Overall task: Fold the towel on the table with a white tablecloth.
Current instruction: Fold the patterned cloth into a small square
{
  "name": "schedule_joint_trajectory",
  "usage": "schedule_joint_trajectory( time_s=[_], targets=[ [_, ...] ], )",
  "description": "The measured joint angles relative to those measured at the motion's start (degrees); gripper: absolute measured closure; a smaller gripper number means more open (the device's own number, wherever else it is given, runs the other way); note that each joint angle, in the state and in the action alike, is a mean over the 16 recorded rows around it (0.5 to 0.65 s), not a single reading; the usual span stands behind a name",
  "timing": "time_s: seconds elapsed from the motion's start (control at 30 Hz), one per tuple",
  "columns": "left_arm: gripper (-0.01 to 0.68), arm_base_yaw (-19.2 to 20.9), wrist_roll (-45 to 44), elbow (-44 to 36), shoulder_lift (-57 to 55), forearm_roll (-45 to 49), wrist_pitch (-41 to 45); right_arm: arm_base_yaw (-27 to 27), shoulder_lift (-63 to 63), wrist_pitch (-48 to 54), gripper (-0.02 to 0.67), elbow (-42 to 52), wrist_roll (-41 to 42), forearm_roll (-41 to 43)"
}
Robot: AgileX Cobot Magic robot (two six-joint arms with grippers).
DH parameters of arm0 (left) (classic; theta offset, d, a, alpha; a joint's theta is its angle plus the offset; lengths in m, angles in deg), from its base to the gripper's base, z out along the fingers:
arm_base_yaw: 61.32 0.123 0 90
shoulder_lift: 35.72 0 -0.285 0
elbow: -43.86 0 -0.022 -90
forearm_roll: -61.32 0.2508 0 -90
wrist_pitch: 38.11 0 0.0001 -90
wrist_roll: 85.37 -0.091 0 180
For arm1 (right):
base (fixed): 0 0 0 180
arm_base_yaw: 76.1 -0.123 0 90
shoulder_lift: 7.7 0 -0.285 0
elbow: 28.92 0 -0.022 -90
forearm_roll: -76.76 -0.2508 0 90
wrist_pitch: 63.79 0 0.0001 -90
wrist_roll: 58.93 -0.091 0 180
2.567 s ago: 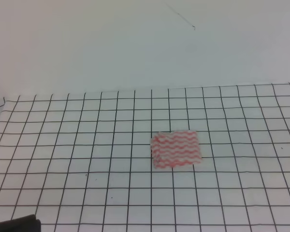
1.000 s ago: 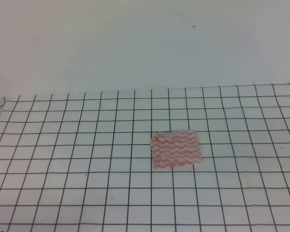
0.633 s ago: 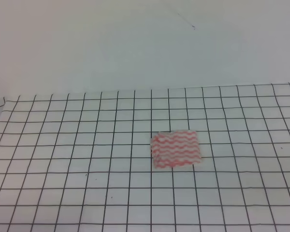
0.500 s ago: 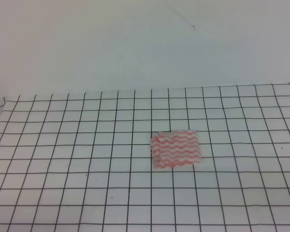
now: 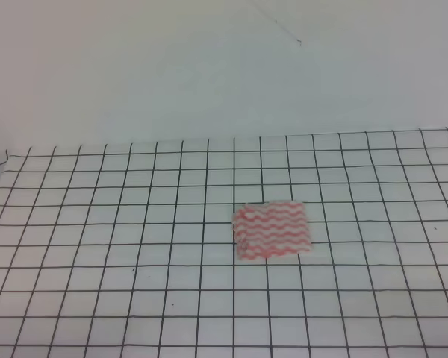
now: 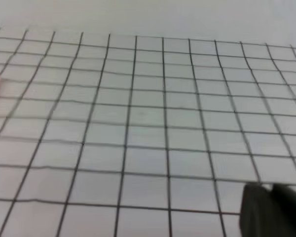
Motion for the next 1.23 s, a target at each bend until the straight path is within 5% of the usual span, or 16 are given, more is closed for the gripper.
schedule_joint_trajectory(
  time_s=[1.23],
  targets=[
    [0.674, 0.06, -0.07, 0.0, 0.0, 0.08, -0.1, 0.0, -0.04, 2.42, 0.648, -0.14, -2.15, 2.87]
  ],
)
